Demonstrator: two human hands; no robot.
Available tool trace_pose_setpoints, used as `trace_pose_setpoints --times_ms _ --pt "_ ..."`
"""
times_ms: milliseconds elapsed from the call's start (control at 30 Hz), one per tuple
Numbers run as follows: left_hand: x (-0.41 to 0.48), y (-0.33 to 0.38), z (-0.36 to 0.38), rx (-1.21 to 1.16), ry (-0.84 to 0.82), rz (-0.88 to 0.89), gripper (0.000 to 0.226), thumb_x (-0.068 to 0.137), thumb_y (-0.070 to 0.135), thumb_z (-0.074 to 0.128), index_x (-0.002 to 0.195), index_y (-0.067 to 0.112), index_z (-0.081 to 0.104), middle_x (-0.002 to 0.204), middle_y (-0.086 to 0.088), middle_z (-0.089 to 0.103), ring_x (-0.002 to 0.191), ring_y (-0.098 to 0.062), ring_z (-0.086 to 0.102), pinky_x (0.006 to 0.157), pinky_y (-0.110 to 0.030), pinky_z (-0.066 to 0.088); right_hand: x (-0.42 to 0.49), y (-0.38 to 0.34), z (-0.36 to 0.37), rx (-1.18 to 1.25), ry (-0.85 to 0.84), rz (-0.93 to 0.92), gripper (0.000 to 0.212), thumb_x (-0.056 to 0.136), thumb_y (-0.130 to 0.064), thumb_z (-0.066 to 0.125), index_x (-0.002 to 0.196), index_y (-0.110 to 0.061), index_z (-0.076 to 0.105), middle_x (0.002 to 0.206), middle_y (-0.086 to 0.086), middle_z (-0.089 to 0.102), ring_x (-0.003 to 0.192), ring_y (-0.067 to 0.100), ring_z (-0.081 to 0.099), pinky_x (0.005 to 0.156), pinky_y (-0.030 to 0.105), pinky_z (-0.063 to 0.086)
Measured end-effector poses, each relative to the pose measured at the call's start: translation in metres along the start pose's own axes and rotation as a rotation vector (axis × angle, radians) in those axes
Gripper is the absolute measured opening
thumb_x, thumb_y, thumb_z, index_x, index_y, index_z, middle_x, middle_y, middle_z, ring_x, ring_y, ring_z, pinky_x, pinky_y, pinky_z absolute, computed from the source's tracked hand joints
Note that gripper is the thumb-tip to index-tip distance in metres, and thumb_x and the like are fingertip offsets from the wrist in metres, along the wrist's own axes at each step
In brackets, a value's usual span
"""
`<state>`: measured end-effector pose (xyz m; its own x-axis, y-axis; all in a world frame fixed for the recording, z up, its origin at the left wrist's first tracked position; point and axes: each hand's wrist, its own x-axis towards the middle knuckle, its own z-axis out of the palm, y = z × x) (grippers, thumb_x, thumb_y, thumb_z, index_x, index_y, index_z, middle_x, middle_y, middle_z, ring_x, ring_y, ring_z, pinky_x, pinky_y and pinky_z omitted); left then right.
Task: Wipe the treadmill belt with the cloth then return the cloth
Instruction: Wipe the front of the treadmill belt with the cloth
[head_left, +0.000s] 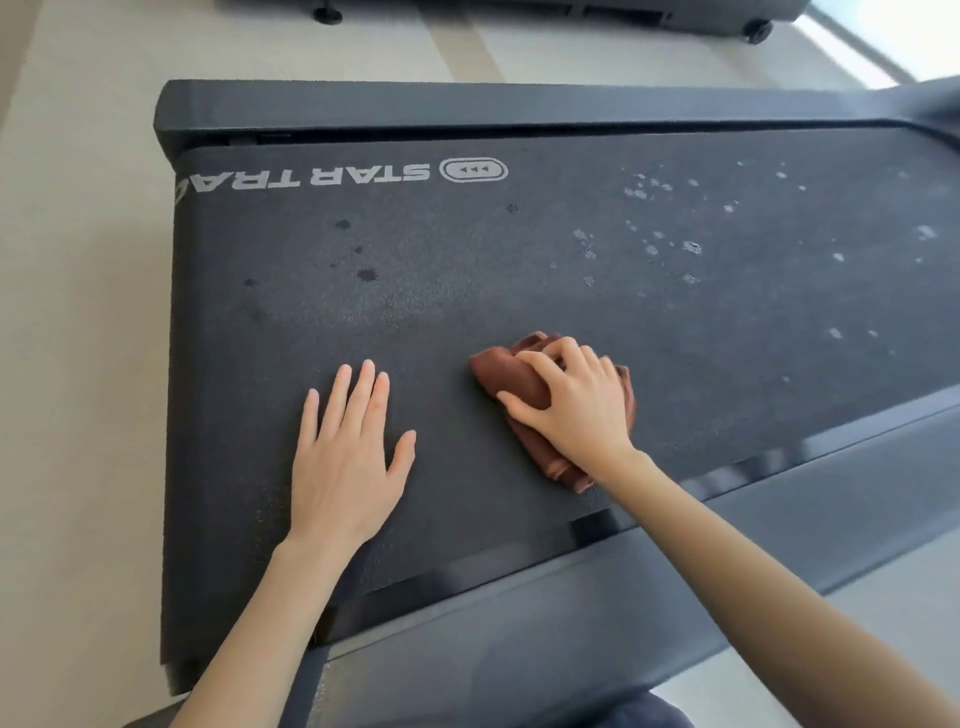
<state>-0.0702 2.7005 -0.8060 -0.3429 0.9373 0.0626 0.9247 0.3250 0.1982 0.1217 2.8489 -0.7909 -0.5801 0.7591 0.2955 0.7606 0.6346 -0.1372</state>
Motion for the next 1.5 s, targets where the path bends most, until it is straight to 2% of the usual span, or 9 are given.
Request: trace_pose_setpoints --times_ms 167,300,500,667,767,933,1067,1367,1500 --pt "0.002 0.003 -0.001 -0.015 -0.001 0.053 0.059 0.096 0.044 0.024 0.144 0.01 0.031 0.152 -0.005 0.027 0.142 -0.026 0.017 0.113 -0.053 0.016 -0.033 0.112 -0.032 -0.146 0.041 0.523 0.044 0.082 -0.055 0.059 0.114 -0.025 0.064 0.109 0.009 0.055 0.104 0.034 0.049 0.087 0.042 0.037" --pt "0.014 0.022 0.004 -0.034 -0.018 0.18 0.056 0.094 0.039 0.029 0.143 0.012 0.033 0.152 -0.002 0.027 0.143 -0.022 0.017 0.113 -0.053 0.013 -0.021 0.102 -0.027 -0.187 0.077 0.863 0.052 0.086 -0.057 0.05 0.119 -0.018 0.059 0.118 0.016 0.05 0.109 0.038 0.045 0.09 0.045 0.033" --pt "0.024 0.043 0.009 -0.044 -0.022 0.212 0.056 0.093 0.036 0.042 0.143 0.011 0.034 0.152 -0.002 0.028 0.143 -0.021 0.015 0.113 -0.055 0.011 -0.036 0.003 -0.009 -0.132 0.018 0.449 0.047 0.084 -0.057 0.052 0.117 -0.023 0.06 0.112 0.011 0.053 0.099 0.033 0.048 0.085 0.043 0.036" --pt "0.025 0.05 0.009 -0.03 -0.007 0.209 0.061 0.088 0.04 0.033 0.14 0.008 0.04 0.15 -0.006 0.034 0.141 -0.025 0.022 0.11 -0.058 0.016 -0.038 0.02 -0.015 -0.091 -0.036 0.191 0.047 0.081 -0.062 0.052 0.113 -0.029 0.061 0.106 0.002 0.054 0.095 0.027 0.048 0.077 0.038 0.036" --pt "0.034 0.065 0.014 -0.029 -0.011 0.276 0.064 0.088 0.044 0.026 0.139 0.007 0.041 0.149 -0.005 0.035 0.14 -0.025 0.024 0.109 -0.059 0.017 -0.037 0.074 -0.022 -0.111 -0.017 0.269 0.046 0.079 -0.062 0.054 0.111 -0.03 0.062 0.105 0.001 0.054 0.097 0.027 0.047 0.077 0.038 0.037" --pt "0.05 0.104 0.022 -0.035 -0.039 0.392 0.065 0.088 0.045 0.02 0.138 0.008 0.042 0.148 -0.003 0.036 0.14 -0.024 0.024 0.11 -0.059 0.019 -0.042 0.209 -0.048 -0.186 0.038 0.722 0.049 0.081 -0.063 0.052 0.117 -0.03 0.059 0.115 0.009 0.051 0.11 0.034 0.043 0.089 0.044 0.036" --pt "0.056 0.123 0.026 -0.022 -0.05 0.39 0.065 0.088 0.046 0.022 0.138 0.009 0.042 0.149 -0.002 0.035 0.141 -0.025 0.024 0.109 -0.061 0.017 -0.017 0.233 -0.048 -0.163 0.053 0.913 0.056 0.085 -0.062 0.047 0.12 -0.019 0.056 0.12 0.016 0.05 0.112 0.038 0.045 0.092 0.047 0.037" --pt "0.085 0.156 0.034 0.004 -0.062 0.343 0.066 0.087 0.048 0.022 0.14 0.013 0.04 0.15 0.001 0.032 0.142 -0.019 0.02 0.111 -0.059 0.015 0.023 0.138 -0.006 -0.074 0.01 0.196 0.048 0.084 -0.061 0.049 0.114 -0.025 0.06 0.107 0.006 0.053 0.096 0.027 0.05 0.077 0.037 0.038" --pt "0.096 0.168 0.038 0.006 -0.063 0.3 0.066 0.088 0.049 0.018 0.143 0.016 0.034 0.153 0.004 0.025 0.143 -0.016 0.014 0.113 -0.056 0.01 0.034 0.214 -0.017 -0.068 0.007 0.218 0.048 0.082 -0.062 0.052 0.114 -0.027 0.061 0.109 0.006 0.053 0.1 0.03 0.05 0.08 0.039 0.04"
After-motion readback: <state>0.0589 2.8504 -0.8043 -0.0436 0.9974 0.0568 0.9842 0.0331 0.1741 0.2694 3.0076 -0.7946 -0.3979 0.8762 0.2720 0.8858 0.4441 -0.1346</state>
